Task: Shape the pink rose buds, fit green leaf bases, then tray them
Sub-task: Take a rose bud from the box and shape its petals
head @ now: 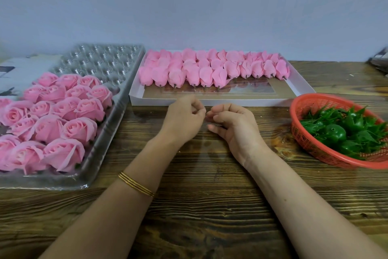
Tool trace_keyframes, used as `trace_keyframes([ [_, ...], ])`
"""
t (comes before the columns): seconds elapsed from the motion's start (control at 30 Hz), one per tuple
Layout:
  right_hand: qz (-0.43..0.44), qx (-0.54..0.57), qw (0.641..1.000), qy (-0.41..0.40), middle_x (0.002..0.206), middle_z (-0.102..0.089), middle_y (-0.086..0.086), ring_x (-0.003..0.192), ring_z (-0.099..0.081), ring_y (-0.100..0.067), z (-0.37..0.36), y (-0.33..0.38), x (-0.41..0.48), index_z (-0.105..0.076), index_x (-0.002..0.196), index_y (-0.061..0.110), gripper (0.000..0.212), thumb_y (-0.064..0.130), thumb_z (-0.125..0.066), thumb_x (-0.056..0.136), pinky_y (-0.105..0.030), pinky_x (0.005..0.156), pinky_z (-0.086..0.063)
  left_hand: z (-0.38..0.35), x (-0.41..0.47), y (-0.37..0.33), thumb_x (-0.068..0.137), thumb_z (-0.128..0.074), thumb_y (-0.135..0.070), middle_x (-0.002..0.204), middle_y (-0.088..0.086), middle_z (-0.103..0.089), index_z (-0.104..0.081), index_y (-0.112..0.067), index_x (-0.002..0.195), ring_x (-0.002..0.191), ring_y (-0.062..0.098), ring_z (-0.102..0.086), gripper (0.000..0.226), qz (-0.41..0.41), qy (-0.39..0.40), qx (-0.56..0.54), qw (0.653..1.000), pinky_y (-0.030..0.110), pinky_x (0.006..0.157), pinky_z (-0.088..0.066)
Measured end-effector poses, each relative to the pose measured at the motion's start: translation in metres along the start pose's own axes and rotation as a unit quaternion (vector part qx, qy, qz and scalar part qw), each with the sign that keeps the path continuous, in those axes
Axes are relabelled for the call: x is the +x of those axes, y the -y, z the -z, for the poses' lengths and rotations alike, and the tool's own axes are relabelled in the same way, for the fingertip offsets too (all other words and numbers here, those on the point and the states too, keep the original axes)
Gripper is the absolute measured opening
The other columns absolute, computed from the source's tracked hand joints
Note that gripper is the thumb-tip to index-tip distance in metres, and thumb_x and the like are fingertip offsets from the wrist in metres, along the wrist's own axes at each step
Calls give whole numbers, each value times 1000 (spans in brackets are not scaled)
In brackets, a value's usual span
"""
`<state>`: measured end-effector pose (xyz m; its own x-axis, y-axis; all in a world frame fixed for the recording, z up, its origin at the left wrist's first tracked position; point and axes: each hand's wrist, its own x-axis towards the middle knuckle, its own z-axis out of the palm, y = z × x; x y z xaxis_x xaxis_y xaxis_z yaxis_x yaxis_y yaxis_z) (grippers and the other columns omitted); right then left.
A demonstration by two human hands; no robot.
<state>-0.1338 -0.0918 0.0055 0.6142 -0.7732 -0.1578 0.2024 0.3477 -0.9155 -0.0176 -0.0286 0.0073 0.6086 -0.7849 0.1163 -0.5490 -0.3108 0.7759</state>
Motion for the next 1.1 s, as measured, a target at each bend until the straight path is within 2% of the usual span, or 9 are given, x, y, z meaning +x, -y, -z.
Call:
trace_keyframes([
  [0.1,16,-5,1000,-16,72,-67,-6,76,-67,-17,2,2,1,-64,81,2,21,-14,-51,81,-22,59,-54,-4,2,5,93,-62,-19,72,-11,-54,-60,-28,77,68,2,-51,18,24,5,-19,1000,8,53,-35],
  [0.23,34,-12,999,-36,72,-69,-5,77,-67,-17,4,4,2,-65,81,4,20,-13,-53,81,-22,59,-53,-6,3,10,92,-64,-21,73,-12,-55,-61,-30,76,69,3,-52,18,42,3,-37,998,16,56,-32],
  [0.73,80,-75,990,-85,74,-64,-9,72,-63,-18,3,23,14,-62,82,8,15,-6,-56,86,-23,60,-53,-3,2,13,93,-64,-20,75,-10,-58,-63,-27,81,72,4,-53,14,41,21,-45,998,17,59,-34],
  [0.87,103,-136,981,-92,76,-62,-11,72,-60,-20,-3,34,30,-60,79,9,16,-5,-57,85,-28,65,-53,-2,2,13,93,-64,-19,76,-10,-59,-63,-28,80,72,4,-53,16,43,27,-48,998,16,59,-35],
  [0.97,110,-169,972,-119,71,-59,-7,65,-58,-17,-5,42,49,-58,77,10,16,-5,-58,84,-28,67,-54,-2,2,14,92,-64,-19,75,-10,-58,-63,-27,78,70,3,-53,16,43,23,-52,997,15,58,-34],
  [1.1,102,-234,953,-161,76,-61,-9,72,-60,-22,-2,46,74,-56,74,11,14,1,-62,81,-44,87,-56,-1,2,15,92,-65,-19,75,-10,-59,-64,-28,78,71,3,-54,16,40,27,-62,997,16,60,-36],
])
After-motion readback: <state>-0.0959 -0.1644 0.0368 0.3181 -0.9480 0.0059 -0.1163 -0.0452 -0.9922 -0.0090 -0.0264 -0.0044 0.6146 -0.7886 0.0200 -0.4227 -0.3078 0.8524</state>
